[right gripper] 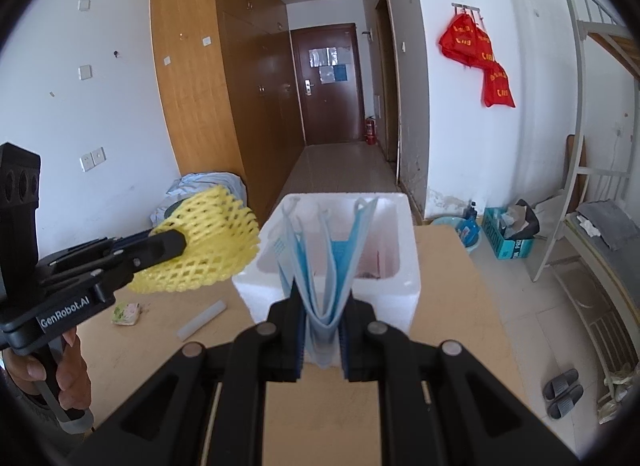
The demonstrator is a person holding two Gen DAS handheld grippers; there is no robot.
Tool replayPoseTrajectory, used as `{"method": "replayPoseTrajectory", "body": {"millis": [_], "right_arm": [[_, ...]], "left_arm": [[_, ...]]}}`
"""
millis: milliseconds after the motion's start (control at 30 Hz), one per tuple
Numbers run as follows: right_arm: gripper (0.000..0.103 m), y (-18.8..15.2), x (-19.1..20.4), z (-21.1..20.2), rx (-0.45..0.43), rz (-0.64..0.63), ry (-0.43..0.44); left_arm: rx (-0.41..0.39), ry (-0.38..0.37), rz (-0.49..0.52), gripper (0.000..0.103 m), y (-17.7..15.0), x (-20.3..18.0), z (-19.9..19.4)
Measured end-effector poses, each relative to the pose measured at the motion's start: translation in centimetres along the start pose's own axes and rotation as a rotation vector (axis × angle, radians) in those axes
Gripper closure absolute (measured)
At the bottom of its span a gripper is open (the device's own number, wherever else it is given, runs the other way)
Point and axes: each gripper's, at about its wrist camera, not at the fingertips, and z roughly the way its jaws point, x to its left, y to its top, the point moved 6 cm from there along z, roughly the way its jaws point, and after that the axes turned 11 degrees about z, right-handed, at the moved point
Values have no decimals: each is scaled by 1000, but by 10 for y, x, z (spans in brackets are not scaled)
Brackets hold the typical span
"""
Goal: Organize soft objects
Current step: 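Lower the yellow net into the box and open the left tool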
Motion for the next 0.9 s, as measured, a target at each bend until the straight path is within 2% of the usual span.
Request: {"method": "replayPoseTrajectory", "body": {"millis": [533, 900], "right_arm": [[86, 16, -21, 33, 25, 20, -46], [86, 17, -30, 35, 18, 36, -66]], "left_arm": [[19, -23, -8, 87, 21, 13, 60], [53, -41, -9, 87, 26, 11, 107]]}}
